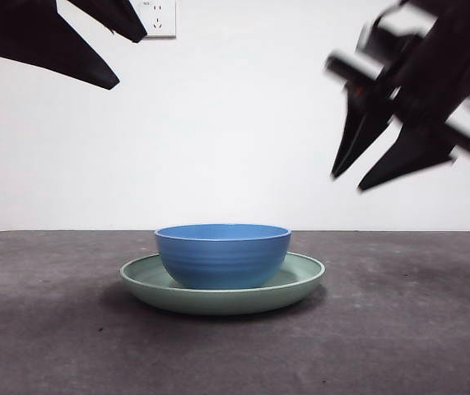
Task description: Pick up the blue bowl, put it on the green plate, put it on desk
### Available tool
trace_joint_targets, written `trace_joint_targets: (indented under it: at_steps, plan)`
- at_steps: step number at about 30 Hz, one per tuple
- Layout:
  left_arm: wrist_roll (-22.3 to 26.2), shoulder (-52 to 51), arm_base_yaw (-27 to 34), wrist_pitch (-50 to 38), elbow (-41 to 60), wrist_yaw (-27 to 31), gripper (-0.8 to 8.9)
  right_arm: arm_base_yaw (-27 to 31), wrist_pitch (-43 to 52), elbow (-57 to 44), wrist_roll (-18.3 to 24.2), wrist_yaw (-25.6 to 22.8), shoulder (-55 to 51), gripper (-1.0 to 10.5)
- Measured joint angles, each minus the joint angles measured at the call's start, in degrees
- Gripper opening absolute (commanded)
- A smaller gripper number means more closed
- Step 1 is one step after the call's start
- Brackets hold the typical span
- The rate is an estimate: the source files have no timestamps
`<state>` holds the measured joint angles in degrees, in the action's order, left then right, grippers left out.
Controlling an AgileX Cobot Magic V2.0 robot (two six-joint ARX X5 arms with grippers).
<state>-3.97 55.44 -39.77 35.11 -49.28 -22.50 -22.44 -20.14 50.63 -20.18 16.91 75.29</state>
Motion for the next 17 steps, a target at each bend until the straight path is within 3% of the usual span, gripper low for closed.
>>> trace_joint_targets:
  at_steps: [8, 17]
  plan:
    - [0.0, 0.0, 0.0, 0.0, 0.0, 0.0, 2.49, -1.1, -12.9, 0.0, 6.9, 5.9, -16.0, 1.7]
    - [0.0, 0.0, 0.0, 0.0, 0.0, 0.0, 2.49, -4.4, -23.9, 0.0, 10.7, 10.1, -27.8, 1.7]
